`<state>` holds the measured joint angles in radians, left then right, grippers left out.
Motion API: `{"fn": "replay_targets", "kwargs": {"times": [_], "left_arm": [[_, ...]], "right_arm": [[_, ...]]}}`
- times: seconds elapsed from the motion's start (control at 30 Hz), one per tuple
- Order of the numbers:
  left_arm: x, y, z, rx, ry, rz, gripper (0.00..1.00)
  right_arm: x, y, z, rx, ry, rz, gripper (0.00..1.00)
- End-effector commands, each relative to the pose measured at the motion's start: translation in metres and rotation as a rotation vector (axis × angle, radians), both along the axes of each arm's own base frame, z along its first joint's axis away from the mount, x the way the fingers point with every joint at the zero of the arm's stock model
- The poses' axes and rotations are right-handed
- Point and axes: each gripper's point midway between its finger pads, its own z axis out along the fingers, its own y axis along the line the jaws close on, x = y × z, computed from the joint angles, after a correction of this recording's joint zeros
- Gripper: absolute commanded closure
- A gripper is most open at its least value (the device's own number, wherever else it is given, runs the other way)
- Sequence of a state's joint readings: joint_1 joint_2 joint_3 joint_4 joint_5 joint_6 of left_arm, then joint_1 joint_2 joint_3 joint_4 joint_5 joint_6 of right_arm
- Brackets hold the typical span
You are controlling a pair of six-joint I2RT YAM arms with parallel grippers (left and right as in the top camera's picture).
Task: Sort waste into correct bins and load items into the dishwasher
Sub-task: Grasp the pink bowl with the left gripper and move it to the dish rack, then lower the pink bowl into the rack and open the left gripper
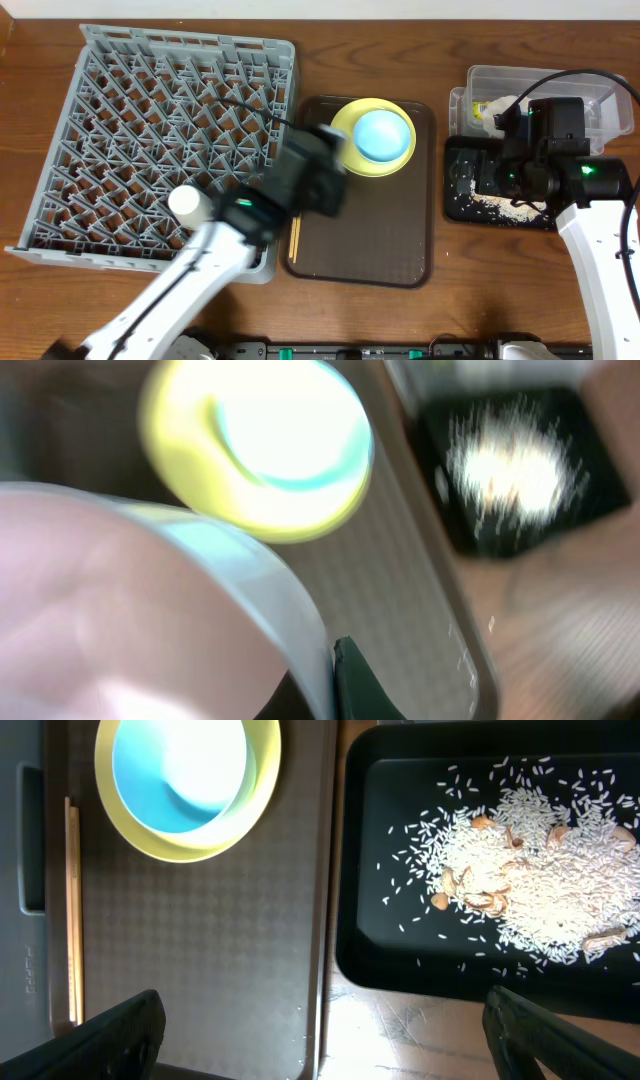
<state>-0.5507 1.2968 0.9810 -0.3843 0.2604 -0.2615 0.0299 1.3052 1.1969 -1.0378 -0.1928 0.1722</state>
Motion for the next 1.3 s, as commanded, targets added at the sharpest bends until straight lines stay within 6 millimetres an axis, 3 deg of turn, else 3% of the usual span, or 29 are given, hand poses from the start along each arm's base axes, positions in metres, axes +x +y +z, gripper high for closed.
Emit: {"fn": "replay_targets", "kwargs": {"times": [0.0, 0.1, 0.27, 0.6, 0.77, 0.93, 0.97, 1.0, 1.1, 1.13, 1.2, 1.27], "left_arm": [[0.016, 0.029, 0.036, -0.185, 0.009, 0.01, 0.94], [0.037, 0.079, 0.048, -0.382, 0.065, 0.053, 0.94], [0.059, 0.136, 0.055, -0.594, 0.075, 0.079, 0.94], [0.084, 0.183, 0.047, -0.854, 0.065, -0.039, 0.94], [0.094, 0.198, 0.025, -0.883, 0.086, -0.014, 0.94], [0.099, 0.232, 0.004, -0.909, 0.1, 0.087, 0.93], [0.099, 0.242, 0.003, -0.911, 0.092, 0.111, 0.89], [0.098, 0.253, 0.003, -0.912, 0.079, 0.135, 0.72], [0.096, 0.271, 0.003, -0.916, 0.059, 0.18, 0.48], [0.095, 0.276, 0.002, -0.917, 0.055, 0.192, 0.27], [0.095, 0.284, 0.001, -0.91, 0.047, 0.22, 0.18], [0.098, 0.294, -0.004, -0.898, 0.055, 0.282, 0.15]], "right_arm": [[0.003, -0.004, 0.007, 0.001, -0.019, -0.018, 0.01], [0.003, -0.004, 0.007, 0.001, -0.019, -0.018, 0.01], [0.003, -0.004, 0.007, 0.001, -0.018, -0.018, 0.01], [0.003, -0.004, 0.007, 0.001, -0.018, -0.018, 0.01], [0.002, -0.004, 0.007, 0.002, -0.017, -0.018, 0.01], [0.001, -0.004, 0.007, 0.001, -0.011, -0.018, 0.01], [0.001, -0.004, 0.006, 0.001, -0.01, -0.018, 0.01], [0.001, -0.004, 0.006, 0.001, -0.01, -0.018, 0.01], [0.001, -0.004, 0.006, 0.001, -0.009, -0.018, 0.01], [0.0, -0.004, 0.006, 0.001, -0.007, -0.018, 0.01], [0.0, -0.004, 0.006, 0.001, -0.006, -0.018, 0.01], [-0.001, -0.004, 0.005, 0.001, 0.0, -0.018, 0.01]]}}
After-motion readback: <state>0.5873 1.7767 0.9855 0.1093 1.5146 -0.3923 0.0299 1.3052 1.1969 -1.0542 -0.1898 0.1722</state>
